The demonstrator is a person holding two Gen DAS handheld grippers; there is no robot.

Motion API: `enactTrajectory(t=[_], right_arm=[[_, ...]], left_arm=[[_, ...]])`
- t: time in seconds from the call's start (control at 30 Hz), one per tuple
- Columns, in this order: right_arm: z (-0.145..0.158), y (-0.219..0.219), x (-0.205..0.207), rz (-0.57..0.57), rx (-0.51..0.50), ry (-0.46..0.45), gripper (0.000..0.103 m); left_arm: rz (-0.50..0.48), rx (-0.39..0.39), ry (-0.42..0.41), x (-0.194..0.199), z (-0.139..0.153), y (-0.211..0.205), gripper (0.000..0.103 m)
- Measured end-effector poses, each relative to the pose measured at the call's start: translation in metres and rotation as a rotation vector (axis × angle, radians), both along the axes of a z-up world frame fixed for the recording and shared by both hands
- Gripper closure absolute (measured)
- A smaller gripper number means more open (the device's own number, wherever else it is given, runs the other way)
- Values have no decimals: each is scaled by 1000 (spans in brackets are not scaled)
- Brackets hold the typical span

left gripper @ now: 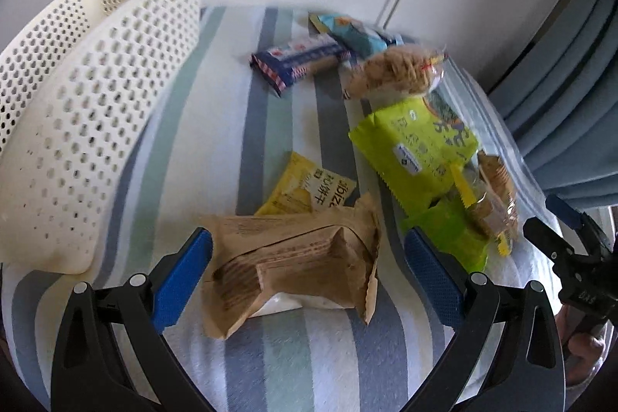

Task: Organize snacks
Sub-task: 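Move the left tool toward the tan paper pouch, then close the left gripper on the tan paper pouch and lift it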

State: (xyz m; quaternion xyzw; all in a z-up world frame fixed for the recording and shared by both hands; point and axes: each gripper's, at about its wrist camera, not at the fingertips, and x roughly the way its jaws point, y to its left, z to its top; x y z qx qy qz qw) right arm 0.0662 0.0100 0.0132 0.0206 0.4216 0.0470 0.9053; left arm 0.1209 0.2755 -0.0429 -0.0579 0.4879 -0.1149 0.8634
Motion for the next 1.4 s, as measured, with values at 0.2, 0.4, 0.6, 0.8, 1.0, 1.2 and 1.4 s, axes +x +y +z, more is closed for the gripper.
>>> enactTrajectory(t=[0.2,0.4,0.6,0.8,1.0,1.2,1.4], right_arm=[[-1,-4,1,-5,9,-2,5],[0,-6,0,-6,27,-4,5],[1,-4,-2,-3,23,-10,5],[3,-11,-2,-24,53,-14,5],[0,-12,9,-29,25,35,5],[-7,-2,28,-10,-73,111,5],[-22,4,58,20,-92,218,5]], left_arm=[[9,73,12,1,-10,-11,2],[36,47,8,3,-14,1,3],[41,28,-35,-5,-8,12,17],[64,-39,-133,-26,7,26,19],[55,-98,-188,-38,20,38,22],[65,-142,-223,-45,26,50,23],[55,-159,-195,-38,25,44,21]])
